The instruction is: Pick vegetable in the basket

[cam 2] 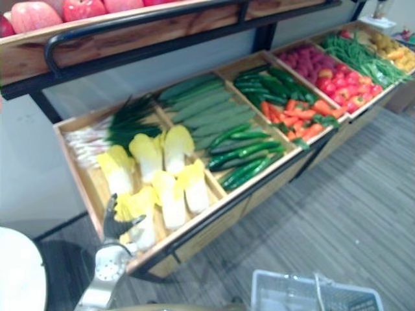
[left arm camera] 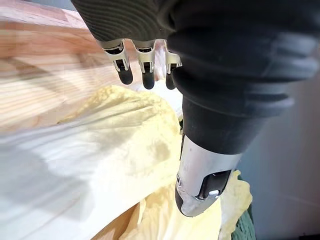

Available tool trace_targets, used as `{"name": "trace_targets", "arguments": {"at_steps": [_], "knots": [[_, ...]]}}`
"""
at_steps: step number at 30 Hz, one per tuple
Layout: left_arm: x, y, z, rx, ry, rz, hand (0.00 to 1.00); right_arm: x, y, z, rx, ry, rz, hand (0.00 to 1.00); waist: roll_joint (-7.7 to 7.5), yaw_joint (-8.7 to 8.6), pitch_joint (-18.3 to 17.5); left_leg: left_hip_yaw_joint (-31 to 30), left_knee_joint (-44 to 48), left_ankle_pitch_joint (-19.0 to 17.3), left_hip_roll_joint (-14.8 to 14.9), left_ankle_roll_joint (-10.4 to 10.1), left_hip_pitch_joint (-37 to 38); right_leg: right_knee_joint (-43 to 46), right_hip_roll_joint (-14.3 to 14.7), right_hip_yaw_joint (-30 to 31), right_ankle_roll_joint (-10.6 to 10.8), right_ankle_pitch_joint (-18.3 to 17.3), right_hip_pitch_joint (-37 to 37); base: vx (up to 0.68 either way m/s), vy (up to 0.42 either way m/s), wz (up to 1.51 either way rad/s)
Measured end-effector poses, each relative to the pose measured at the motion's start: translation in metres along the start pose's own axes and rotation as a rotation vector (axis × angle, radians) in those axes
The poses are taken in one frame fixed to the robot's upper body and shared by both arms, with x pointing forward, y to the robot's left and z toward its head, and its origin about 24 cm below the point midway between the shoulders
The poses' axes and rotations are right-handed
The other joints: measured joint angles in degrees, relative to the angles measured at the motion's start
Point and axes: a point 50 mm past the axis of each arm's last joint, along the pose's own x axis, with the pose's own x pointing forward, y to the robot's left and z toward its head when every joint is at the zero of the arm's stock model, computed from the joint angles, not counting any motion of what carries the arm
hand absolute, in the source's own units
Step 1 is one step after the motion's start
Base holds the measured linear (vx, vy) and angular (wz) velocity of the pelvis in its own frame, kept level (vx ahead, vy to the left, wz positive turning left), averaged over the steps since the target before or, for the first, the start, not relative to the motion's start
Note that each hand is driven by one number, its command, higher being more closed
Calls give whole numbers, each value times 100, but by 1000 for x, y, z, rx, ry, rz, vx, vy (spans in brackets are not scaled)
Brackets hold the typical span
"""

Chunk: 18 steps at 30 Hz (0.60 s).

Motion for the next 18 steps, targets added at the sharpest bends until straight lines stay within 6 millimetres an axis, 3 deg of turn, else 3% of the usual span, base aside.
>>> {"name": "trace_targets", "arguments": {"at_steps": [7,18], "knots": [[-11,5,-7,5,25,-16,0,-1,2,-1,-18,-2,10,100,27,19,20,-297,-5,42,-8,23,-7,67,-13,-299,-51,-77,162,-17,-7,22],[-16,8,-10,7,39,-22,0,0,3,7,-40,-34,17,100,119,73,102,-1294,-1,269,-9,9,-343,383,17,-1225,-98,-384,366,-24,-29,44]]}}
